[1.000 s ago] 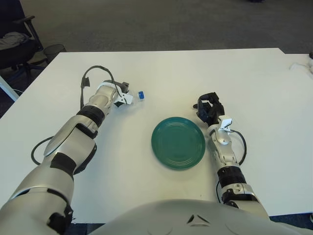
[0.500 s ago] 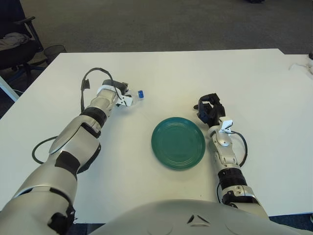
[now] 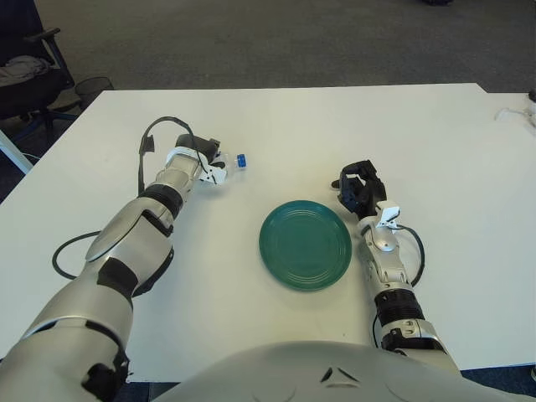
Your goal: Put the bottle into the plate.
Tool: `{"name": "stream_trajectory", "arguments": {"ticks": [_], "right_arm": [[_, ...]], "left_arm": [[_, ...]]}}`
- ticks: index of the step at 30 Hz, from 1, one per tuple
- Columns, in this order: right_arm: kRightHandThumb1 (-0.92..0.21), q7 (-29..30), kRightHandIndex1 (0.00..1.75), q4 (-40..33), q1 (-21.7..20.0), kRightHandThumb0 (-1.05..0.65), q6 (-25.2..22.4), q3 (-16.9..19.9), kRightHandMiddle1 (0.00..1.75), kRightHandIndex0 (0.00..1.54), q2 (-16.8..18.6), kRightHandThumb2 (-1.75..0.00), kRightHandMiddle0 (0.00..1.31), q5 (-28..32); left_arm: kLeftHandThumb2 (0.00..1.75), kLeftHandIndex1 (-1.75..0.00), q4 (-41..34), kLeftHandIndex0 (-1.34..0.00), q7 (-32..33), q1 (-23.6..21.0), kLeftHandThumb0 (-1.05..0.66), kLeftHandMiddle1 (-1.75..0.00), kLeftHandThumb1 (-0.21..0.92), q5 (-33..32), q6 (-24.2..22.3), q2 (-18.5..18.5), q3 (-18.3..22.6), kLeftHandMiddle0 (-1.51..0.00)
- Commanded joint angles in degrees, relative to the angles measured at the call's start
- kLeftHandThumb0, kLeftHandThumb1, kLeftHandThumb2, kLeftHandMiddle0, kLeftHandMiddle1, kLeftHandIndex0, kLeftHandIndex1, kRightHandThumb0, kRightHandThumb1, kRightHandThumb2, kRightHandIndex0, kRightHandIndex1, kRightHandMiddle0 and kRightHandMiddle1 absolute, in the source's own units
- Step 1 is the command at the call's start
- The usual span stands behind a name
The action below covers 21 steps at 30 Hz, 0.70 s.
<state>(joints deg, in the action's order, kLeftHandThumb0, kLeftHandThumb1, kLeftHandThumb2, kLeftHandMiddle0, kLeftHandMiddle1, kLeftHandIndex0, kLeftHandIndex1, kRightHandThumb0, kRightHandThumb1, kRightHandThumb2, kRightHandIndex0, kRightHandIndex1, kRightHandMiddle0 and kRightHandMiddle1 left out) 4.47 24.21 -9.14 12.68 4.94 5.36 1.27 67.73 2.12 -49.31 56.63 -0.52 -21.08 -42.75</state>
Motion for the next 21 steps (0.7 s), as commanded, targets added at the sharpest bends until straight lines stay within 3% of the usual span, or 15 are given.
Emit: {"name": "stream_trajectory", "arguments": {"ticks": [1,14,17,19,20,21], "right_arm": [[-0.67,0.2,1.42,2.3,3.4,-0.01,-4.0,0.5,1.74,0.46,-0.1,-0.77,0.3,0.8],[-0.65,-0.3,1.42,1.7,3.6,-0.01,-4.7,0.4,1.75,0.47,-0.1,-0.8,0.31,0.9],[-0.66,-0.3,1.42,1.6,3.9,-0.01,-4.6,0.3,1.75,0.47,-0.1,-0.8,0.3,0.8],[-0.66,-0.3,1.42,1.3,4.0,-0.01,-4.7,0.3,1.75,0.47,-0.1,-0.79,0.3,0.7],[-0.66,-0.4,1.42,1.2,4.0,-0.01,-4.7,0.3,1.75,0.47,-0.1,-0.79,0.3,0.7],[-0.67,-0.4,1.41,1.2,4.0,-0.01,-4.7,0.3,1.75,0.46,-0.1,-0.78,0.3,0.8]], "left_arm": [[0.67,-1.75,4.6,-1.0,-2.4,10.2,-0.92,-1.75,0.92,0.5,2.3,2.2,-3.3,-1.26],[0.55,-1.75,4.6,-0.94,-0.8,9.6,-0.85,-1.75,0.92,1.0,5.0,1.6,-4.3,-1.23],[0.48,-1.75,3.5,-0.91,5.4,9.8,-0.73,-1.75,0.91,0.4,7.0,0.9,-3.5,-1.21],[0.46,-1.75,2.8,-0.89,13.8,10.7,-0.65,-1.75,0.89,-0.5,9.2,0.3,-2.2,-1.19],[0.54,-1.75,2.8,-0.87,18.9,11.3,-0.59,-1.75,0.9,-1.6,10.9,0.0,-0.9,-1.18],[0.6,-1.75,3.1,-0.86,23.3,11.7,-0.53,-1.75,0.83,-3.0,12.7,-0.1,0.7,-1.16]]}}
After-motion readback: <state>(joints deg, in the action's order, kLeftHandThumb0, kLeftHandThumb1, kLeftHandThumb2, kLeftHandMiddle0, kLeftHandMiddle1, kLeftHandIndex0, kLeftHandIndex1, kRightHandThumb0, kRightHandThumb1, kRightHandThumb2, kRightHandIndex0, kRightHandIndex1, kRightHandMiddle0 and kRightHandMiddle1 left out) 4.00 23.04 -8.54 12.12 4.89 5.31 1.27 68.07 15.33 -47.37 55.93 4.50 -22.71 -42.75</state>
